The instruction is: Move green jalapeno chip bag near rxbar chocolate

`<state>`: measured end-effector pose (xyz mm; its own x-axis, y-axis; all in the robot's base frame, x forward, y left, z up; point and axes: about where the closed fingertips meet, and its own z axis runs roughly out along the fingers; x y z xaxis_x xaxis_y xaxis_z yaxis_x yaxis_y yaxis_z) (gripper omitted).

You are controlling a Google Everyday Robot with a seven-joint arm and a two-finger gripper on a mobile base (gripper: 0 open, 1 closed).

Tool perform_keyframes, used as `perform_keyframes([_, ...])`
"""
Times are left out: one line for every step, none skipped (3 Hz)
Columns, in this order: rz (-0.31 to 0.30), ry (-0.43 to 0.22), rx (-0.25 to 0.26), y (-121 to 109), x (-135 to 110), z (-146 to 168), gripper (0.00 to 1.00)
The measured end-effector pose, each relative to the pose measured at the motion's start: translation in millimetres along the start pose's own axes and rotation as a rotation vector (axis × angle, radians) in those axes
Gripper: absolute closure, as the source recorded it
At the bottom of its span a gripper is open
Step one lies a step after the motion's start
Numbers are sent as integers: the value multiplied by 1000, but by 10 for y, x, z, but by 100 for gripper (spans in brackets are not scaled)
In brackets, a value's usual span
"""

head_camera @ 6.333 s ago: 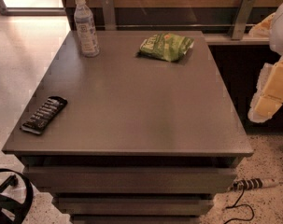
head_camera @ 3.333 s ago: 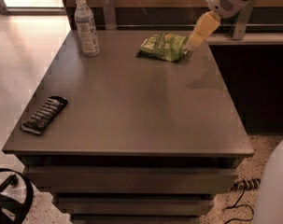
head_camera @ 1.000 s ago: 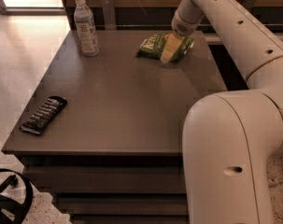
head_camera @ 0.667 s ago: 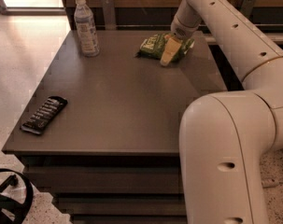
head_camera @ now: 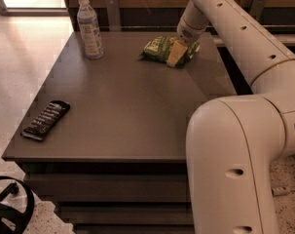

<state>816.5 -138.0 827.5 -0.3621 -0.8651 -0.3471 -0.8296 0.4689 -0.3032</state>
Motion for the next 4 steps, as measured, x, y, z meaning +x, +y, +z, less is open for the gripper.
perform_keyframes([0, 0, 0, -11, -12, -31, 64])
perform_keyframes([0, 0, 0, -11, -13, -32, 87])
perform_keyframes([-1, 2, -4, -1, -14, -6, 100])
perform_keyframes([-1, 2, -3, -2, -16, -9, 100])
